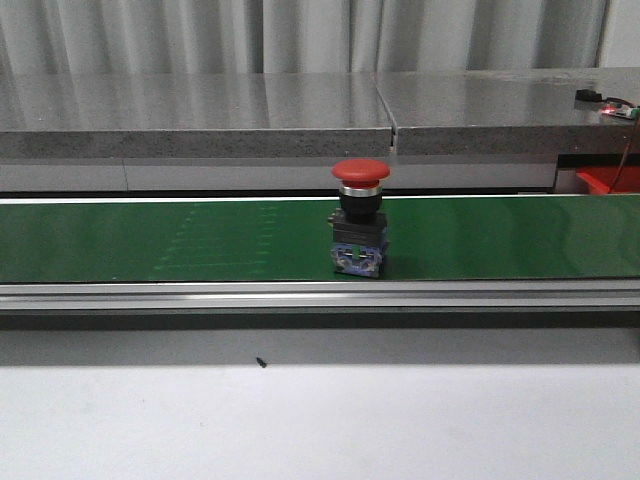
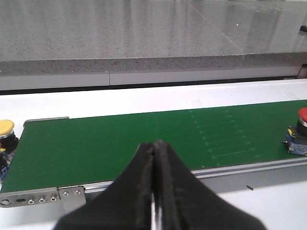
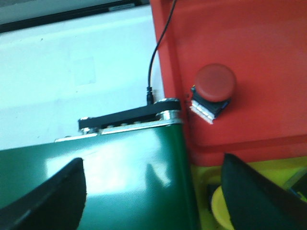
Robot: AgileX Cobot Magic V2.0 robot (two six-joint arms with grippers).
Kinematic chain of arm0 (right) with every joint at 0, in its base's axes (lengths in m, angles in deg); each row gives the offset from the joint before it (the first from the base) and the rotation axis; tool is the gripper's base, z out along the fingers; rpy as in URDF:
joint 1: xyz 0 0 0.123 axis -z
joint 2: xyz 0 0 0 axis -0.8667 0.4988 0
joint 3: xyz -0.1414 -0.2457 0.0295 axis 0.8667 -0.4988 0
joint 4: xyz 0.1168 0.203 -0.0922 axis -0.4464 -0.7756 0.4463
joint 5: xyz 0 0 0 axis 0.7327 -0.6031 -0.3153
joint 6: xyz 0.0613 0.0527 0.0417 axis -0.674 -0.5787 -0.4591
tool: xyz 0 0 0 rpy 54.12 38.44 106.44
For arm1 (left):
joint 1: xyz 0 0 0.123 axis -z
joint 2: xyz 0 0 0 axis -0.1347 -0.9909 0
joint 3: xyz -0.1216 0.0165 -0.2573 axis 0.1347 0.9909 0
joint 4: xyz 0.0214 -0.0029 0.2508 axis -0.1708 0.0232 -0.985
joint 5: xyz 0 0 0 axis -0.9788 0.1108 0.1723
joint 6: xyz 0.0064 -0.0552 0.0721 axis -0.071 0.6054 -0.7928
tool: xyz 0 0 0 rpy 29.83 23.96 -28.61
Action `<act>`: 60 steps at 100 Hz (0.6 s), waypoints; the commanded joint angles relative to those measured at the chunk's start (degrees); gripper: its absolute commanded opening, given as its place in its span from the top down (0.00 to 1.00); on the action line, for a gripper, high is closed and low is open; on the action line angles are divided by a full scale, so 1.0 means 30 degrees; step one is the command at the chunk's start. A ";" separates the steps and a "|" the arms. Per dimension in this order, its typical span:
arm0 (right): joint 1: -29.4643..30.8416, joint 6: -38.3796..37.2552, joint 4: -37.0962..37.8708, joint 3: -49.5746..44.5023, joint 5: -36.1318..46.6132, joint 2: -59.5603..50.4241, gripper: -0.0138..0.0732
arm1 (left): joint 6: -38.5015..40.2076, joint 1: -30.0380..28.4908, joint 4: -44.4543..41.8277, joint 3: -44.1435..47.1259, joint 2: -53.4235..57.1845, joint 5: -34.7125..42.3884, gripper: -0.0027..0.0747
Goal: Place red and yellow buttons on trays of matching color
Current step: 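Grasp the second red button on the belt with the right gripper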
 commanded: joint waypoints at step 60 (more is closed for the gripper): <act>-0.5333 0.4069 -0.0523 -0.1391 -0.4905 -0.2874 0.17 | 0.0126 0.0157 0.0304 -0.0493 -0.0233 0.1339 0.99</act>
